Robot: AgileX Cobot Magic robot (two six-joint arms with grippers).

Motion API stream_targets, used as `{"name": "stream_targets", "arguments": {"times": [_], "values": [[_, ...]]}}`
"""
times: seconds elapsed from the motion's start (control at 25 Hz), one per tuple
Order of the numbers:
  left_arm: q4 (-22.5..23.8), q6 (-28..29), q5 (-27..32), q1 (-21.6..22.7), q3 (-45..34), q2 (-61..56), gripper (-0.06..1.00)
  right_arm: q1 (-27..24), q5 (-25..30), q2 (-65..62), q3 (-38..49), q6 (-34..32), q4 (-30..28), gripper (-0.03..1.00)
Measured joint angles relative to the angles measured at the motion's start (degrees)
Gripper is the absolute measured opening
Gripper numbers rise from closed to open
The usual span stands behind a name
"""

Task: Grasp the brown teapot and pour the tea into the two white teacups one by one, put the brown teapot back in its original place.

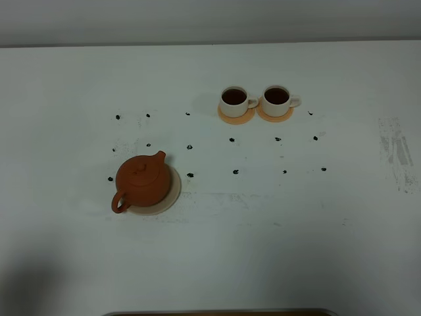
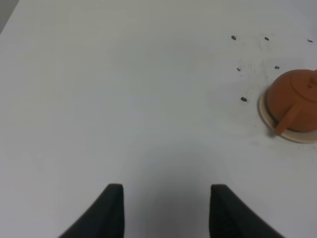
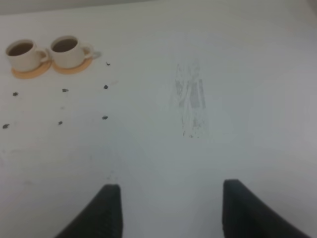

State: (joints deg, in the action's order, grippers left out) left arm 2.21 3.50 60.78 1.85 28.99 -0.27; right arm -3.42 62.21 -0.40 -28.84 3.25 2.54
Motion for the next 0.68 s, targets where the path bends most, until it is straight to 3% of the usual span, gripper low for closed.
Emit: {"name": "stream_targets", "arguments": {"times": [0.68], "values": [[0.0, 0.0, 0.0, 0.0, 0.0, 0.0, 0.43, 0.0, 0.0, 0.0, 0.0, 0.0, 0.0, 0.47]]}}
